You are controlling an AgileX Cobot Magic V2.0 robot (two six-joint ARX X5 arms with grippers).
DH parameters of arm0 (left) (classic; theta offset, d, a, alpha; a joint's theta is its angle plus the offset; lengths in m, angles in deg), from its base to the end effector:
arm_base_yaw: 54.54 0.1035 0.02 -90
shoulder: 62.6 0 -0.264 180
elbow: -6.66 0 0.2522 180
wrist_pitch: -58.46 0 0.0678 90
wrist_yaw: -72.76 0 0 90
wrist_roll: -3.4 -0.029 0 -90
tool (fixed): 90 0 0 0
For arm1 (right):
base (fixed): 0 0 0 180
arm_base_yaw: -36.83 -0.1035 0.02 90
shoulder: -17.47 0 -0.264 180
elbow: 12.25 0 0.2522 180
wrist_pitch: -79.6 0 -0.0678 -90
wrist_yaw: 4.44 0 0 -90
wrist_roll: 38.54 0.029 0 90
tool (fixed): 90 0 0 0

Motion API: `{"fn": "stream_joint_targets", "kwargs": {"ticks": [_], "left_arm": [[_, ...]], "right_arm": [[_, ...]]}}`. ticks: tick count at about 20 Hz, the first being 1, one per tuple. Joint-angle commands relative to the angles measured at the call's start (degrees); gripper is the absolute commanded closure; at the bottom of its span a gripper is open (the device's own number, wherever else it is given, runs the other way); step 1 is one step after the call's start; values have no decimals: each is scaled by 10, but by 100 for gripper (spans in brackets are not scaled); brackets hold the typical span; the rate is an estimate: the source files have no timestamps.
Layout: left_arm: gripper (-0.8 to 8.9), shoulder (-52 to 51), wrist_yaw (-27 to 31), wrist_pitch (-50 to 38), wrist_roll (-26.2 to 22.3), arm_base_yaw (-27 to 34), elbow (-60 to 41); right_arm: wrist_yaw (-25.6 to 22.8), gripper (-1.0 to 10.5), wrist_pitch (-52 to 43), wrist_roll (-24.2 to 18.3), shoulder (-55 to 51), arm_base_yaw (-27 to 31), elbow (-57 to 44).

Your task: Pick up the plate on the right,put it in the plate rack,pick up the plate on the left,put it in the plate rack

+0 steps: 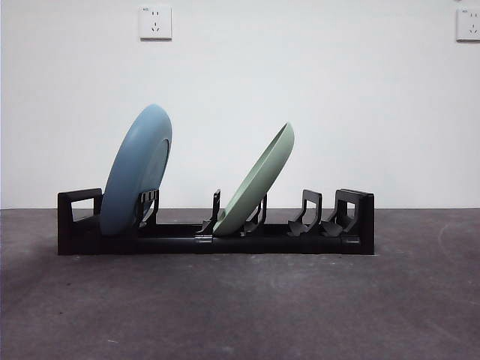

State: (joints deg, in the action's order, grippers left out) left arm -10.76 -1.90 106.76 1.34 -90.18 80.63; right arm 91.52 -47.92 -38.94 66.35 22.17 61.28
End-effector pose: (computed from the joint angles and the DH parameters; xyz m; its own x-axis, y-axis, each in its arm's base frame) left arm 0.1479 -0.0966 0.3638 0.8575 -0.2893 -0.4253 0.3816 0.9123 0.1489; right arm 0.1551 0.0437 0.3624 0.8246 0.3231 -0.4643 -0.3437 0.9381 0.0423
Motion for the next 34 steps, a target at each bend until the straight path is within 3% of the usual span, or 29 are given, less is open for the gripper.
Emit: {"fn": "stream_joint_targets", "kwargs": {"ticks": [1,5,8,12,25,26,30,34], "left_arm": [[821,-59,1,-20,-10,8,-58],[821,-177,1,-84,23,8,-183],[821,-239,-6,-99,43,8,-233],[817,-238,-5,-89,70,8,-232],[817,-233,-4,-67,61,9,-232],[816,-248,10,-65,24,24,-232],[817,-319,-37,-141,20,134,-261],[817,-404,-100,-216,-3,266,-361]], "right_arm": [[-7,963,-71,19,-75,-1,-81],[-20,963,-147,30,-195,-1,-210],[-25,958,-135,29,-226,-1,-257],[-78,943,-91,53,-203,-1,-257],[-78,943,-60,53,-188,-1,-257],[-78,943,-60,53,-188,-1,-257],[-79,943,-60,53,-188,-1,-257],[-79,943,-60,53,-188,-1,-257]]}}
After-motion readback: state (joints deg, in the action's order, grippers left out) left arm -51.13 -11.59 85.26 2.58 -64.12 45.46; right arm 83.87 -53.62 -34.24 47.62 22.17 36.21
